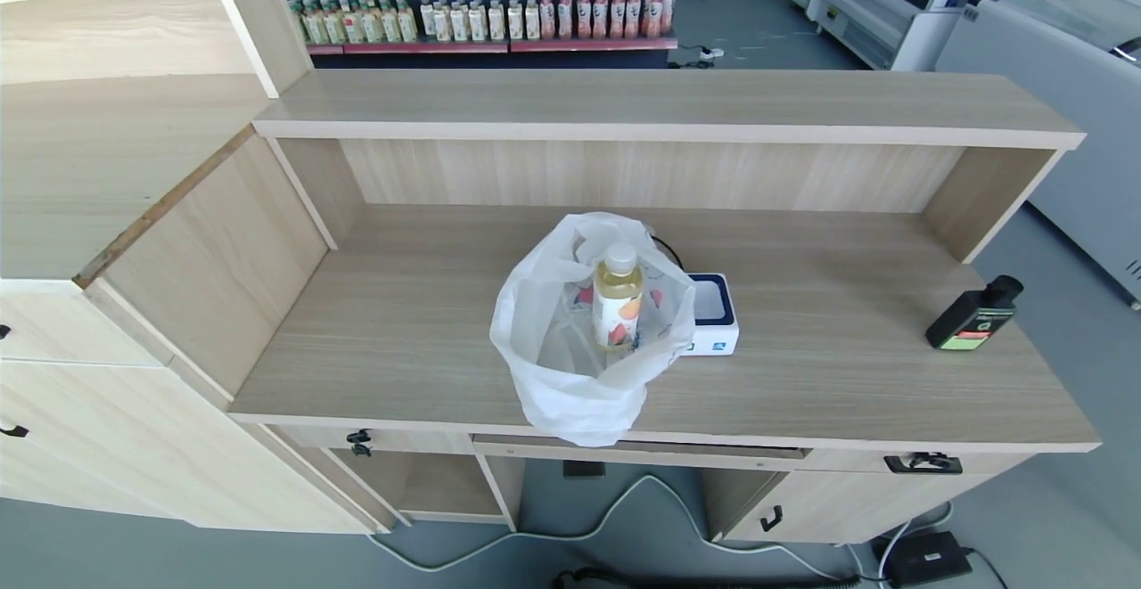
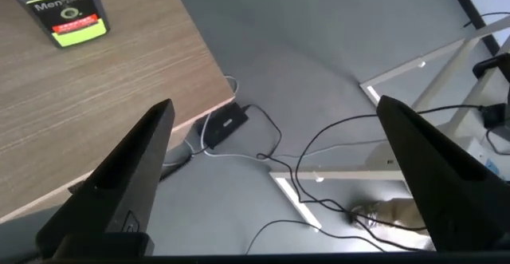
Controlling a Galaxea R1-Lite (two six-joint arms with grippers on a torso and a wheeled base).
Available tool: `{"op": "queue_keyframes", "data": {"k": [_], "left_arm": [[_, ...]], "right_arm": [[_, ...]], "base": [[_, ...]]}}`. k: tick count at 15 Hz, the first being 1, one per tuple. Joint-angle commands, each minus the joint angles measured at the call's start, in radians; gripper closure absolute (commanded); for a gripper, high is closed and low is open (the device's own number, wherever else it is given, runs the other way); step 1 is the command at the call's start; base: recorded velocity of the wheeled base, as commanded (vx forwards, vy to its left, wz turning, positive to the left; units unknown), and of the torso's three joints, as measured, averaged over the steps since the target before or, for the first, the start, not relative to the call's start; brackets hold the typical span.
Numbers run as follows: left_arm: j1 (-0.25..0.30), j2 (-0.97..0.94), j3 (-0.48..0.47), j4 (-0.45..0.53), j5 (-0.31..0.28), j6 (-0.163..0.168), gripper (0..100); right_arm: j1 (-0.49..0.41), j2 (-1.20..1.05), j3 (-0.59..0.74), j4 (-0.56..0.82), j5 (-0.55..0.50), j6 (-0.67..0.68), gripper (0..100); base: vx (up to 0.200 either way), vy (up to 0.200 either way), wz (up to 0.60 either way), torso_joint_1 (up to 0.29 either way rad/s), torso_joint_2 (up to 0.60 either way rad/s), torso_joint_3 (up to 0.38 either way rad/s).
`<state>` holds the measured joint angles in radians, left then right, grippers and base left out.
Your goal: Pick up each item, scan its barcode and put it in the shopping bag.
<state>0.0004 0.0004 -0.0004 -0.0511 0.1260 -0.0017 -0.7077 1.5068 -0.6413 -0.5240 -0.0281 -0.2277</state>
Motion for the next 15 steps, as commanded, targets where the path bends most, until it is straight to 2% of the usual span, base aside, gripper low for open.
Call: {"op": "queue_keyframes", "data": {"k": [1,5,8,11,13,15], "left_arm": [[0.000,0.000,-0.001,0.000,0.000,-0.003,0],[0.000,0.000,-0.001,0.000,0.001,-0.003,0],[0.000,0.000,-0.001,0.000,0.001,-0.003,0],[0.000,0.000,-0.001,0.000,0.001,-0.003,0],[0.000,0.000,-0.001,0.000,0.001,-0.003,0],[0.000,0.000,-0.001,0.000,0.001,-0.003,0]], "right_arm": [[0.000,0.064,-0.023,-0.002,0.000,-0.015,0],[-0.021,0.167,-0.049,-0.040,-0.006,-0.214,0],[-0.087,0.306,-0.109,-0.197,-0.006,-0.377,0],[-0.095,0.463,-0.193,-0.217,0.004,-0.374,0],[-0.079,0.569,-0.314,-0.212,0.077,-0.371,0],[-0.027,0.601,-0.390,-0.212,0.125,-0.305,0]], "base": [[0.000,0.000,0.00,0.000,0.00,0.000],[0.000,0.000,0.00,0.000,0.00,0.000],[0.000,0.000,0.00,0.000,0.00,0.000],[0.000,0.000,0.00,0.000,0.00,0.000],[0.000,0.000,0.00,0.000,0.00,0.000],[0.000,0.000,0.00,0.000,0.00,0.000]]}}
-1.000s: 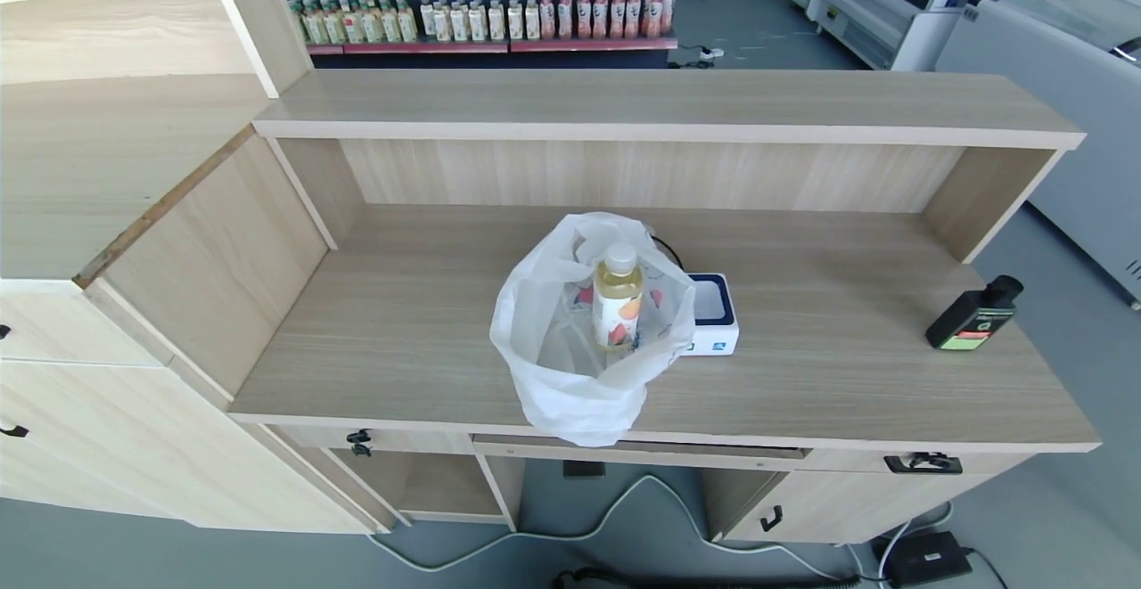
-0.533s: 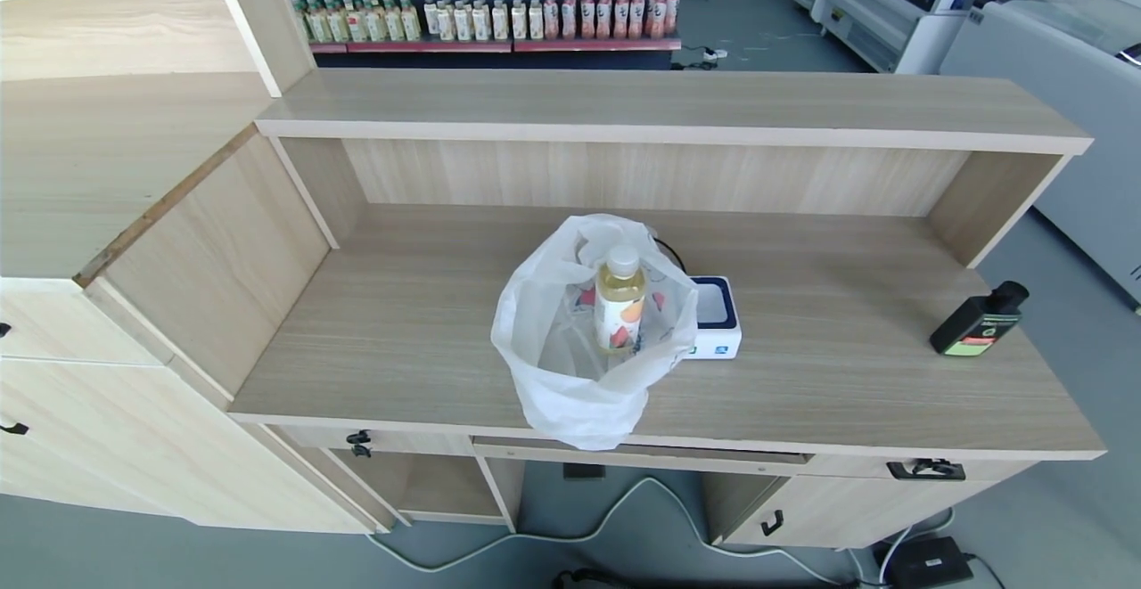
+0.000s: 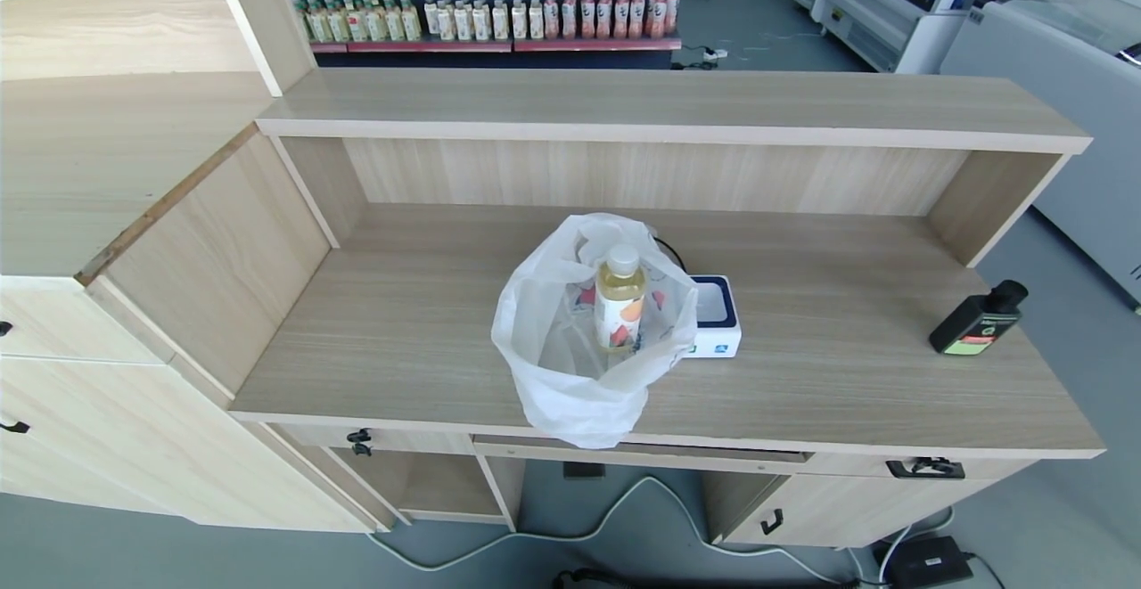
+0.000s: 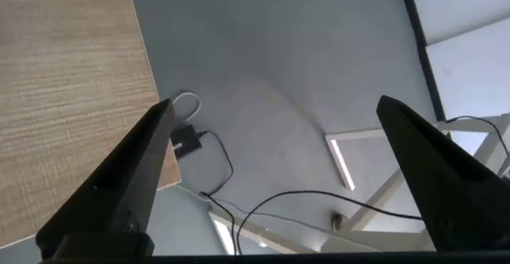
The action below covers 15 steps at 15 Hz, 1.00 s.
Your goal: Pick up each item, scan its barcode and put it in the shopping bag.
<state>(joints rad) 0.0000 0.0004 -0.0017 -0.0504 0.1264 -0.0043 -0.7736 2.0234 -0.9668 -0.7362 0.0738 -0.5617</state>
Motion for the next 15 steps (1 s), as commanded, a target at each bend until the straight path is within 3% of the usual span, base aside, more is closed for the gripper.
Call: {"op": "queue_keyframes", "data": {"k": [1,5,15], "left_arm": [[0.000,0.000,0.000,0.000,0.001,0.000,0],[0.000,0.000,0.000,0.000,0.001,0.000,0],[0.000,0.000,0.000,0.000,0.001,0.000,0]], "right_arm": [[0.059,0.087,-0.078,0.000,0.046,0.059,0],[0.126,0.087,-0.067,0.004,0.130,0.088,0],[0.198,0.115,-0.101,0.001,0.126,0.088,0]], "base": [[0.000,0.000,0.00,0.000,0.00,0.000],[0.000,0.000,0.00,0.000,0.00,0.000],[0.000,0.000,0.00,0.000,0.00,0.000]]}}
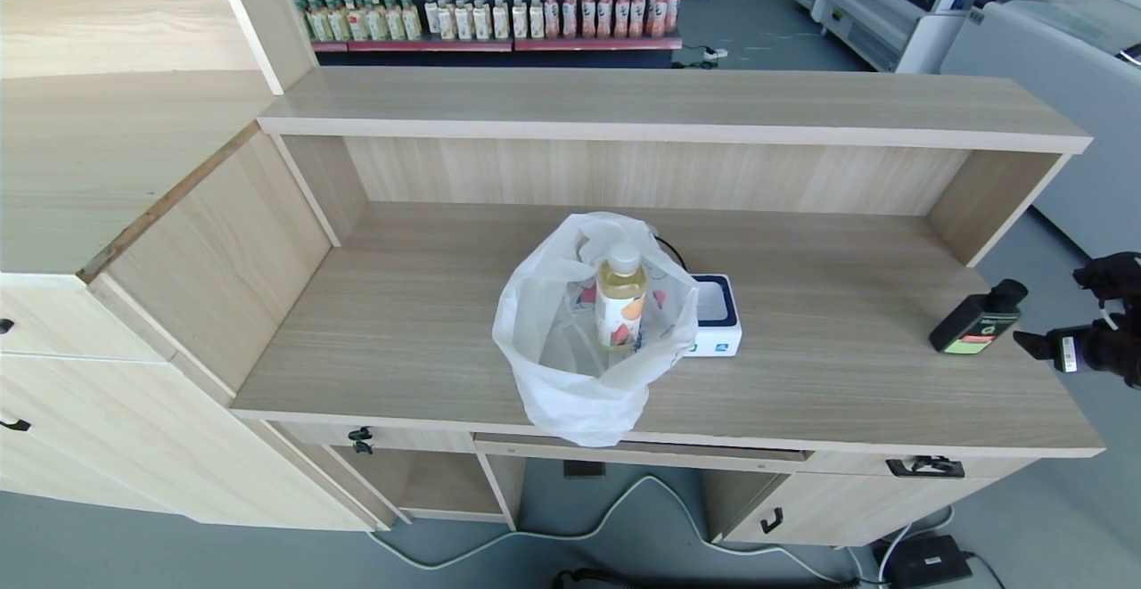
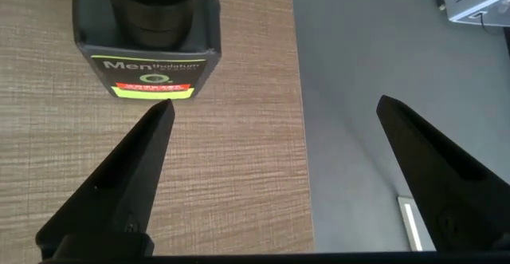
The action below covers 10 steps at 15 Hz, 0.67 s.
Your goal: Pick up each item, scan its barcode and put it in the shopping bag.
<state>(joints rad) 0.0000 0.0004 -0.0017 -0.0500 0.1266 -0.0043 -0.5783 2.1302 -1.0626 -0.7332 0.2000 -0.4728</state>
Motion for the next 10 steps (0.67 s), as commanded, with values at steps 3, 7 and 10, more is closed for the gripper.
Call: {"op": "queue_keyframes", "data": {"k": [3,7,10], "left_arm": [[0.000,0.000,0.000,-0.001,0.001,0.000,0],[0.000,0.000,0.000,-0.001,0.001,0.000,0],[0.000,0.000,0.000,-0.001,0.001,0.000,0]], "right_arm": [[0.011,0.027,-0.037,-0.002,-0.002,-0.001,0],[0.043,0.040,-0.053,-0.002,-0.002,-0.001,0],[0.064,0.043,-0.051,-0.002,-0.002,-0.001,0]], "base": [[0.000,0.000,0.00,0.000,0.00,0.000],[0.000,0.000,0.00,0.000,0.00,0.000],[0.000,0.000,0.00,0.000,0.00,0.000]]}}
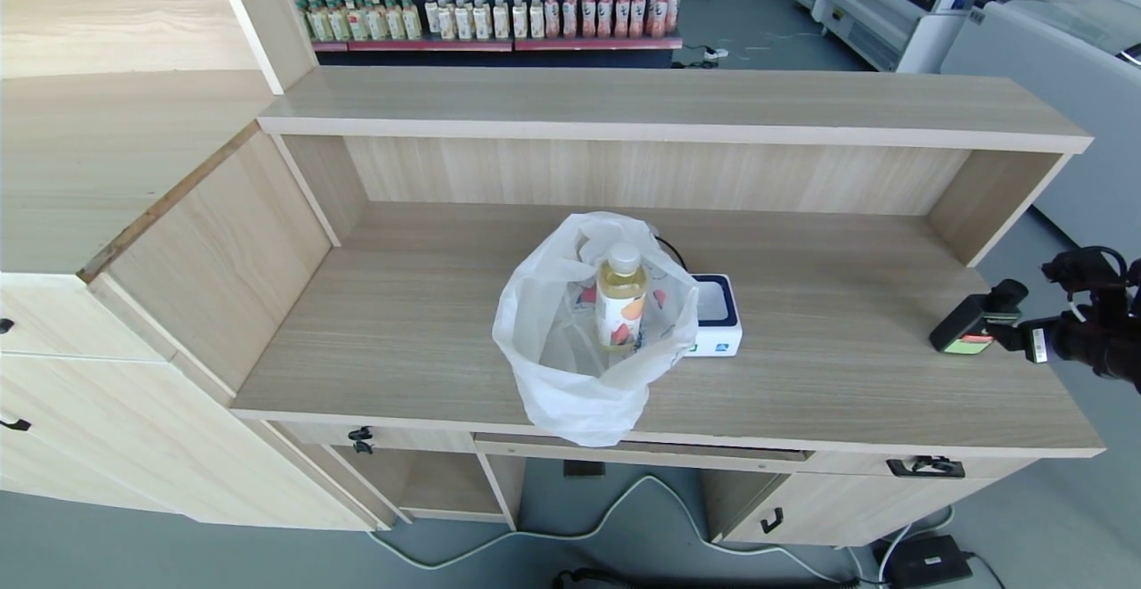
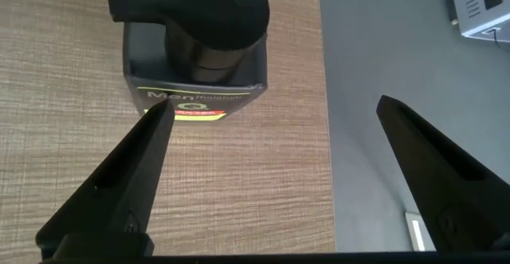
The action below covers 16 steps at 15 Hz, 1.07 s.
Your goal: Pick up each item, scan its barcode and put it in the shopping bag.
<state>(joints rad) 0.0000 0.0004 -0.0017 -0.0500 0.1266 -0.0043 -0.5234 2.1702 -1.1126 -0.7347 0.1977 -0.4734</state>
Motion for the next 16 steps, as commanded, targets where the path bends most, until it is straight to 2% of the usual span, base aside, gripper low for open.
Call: {"op": "queue_keyframes", "data": {"k": [1,16], "left_arm": [[0.000,0.000,0.000,-0.001,0.001,0.000,0],[0.000,0.000,0.000,-0.001,-0.001,0.000,0]], "right_arm": [[0.011,0.007,-0.004,0.000,0.000,-0.001,0],[0.085,0.074,-0.038,-0.069,-0.026,0.009,0]], "base": [[0.000,0.000,0.00,0.000,0.00,0.000],[0.000,0.000,0.00,0.000,0.00,0.000]]}}
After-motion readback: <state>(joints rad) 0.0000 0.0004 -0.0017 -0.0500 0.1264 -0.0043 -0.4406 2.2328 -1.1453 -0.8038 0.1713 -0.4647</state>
